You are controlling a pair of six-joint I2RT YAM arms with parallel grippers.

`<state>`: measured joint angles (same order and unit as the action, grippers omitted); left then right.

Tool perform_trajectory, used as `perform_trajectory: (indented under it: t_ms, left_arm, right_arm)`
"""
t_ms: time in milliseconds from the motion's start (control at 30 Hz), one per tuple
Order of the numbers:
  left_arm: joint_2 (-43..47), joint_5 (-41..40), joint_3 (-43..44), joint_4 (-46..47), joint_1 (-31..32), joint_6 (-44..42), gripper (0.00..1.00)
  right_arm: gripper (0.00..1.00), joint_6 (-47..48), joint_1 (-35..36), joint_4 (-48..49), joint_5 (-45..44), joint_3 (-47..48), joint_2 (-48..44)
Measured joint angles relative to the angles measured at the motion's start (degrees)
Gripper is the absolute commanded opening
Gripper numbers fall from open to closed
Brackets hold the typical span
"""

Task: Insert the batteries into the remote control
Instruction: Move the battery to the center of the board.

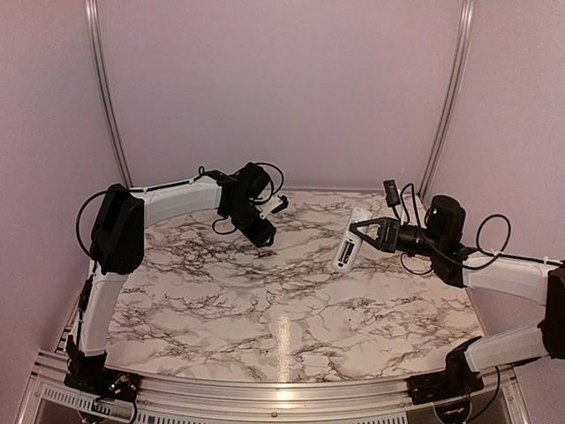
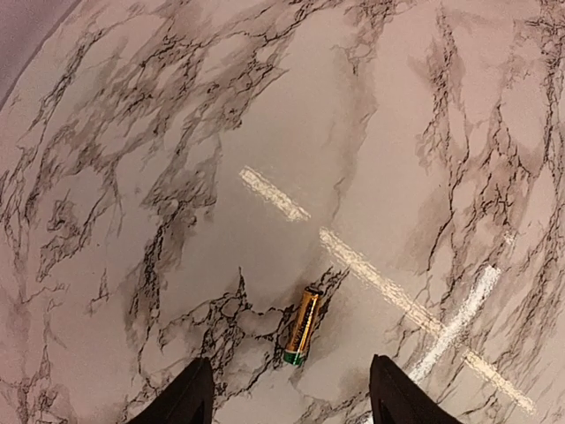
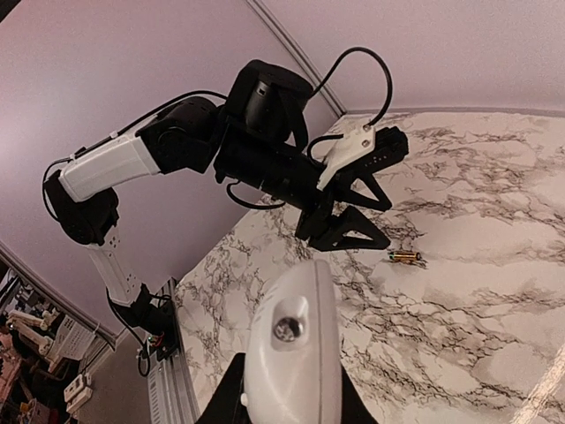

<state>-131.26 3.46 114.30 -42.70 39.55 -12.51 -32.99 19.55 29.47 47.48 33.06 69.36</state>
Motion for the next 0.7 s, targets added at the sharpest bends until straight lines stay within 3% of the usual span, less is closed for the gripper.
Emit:
perform_trajectory:
  t_ms: [400,700]
  left_arm:
    - [-5.6,-1.1,2.3,-2.3,0.0,-1.7,0.57]
    - [-9.0,-1.4,4.0,-2.6,0.0,-2.4,0.39]
  right_arm:
    - [0.0,-0.2,-0.2,0.1,0.2,0.0,1.5]
    - [0.0,-0.9,-0.2,1.0,1.2,0.0,2.8]
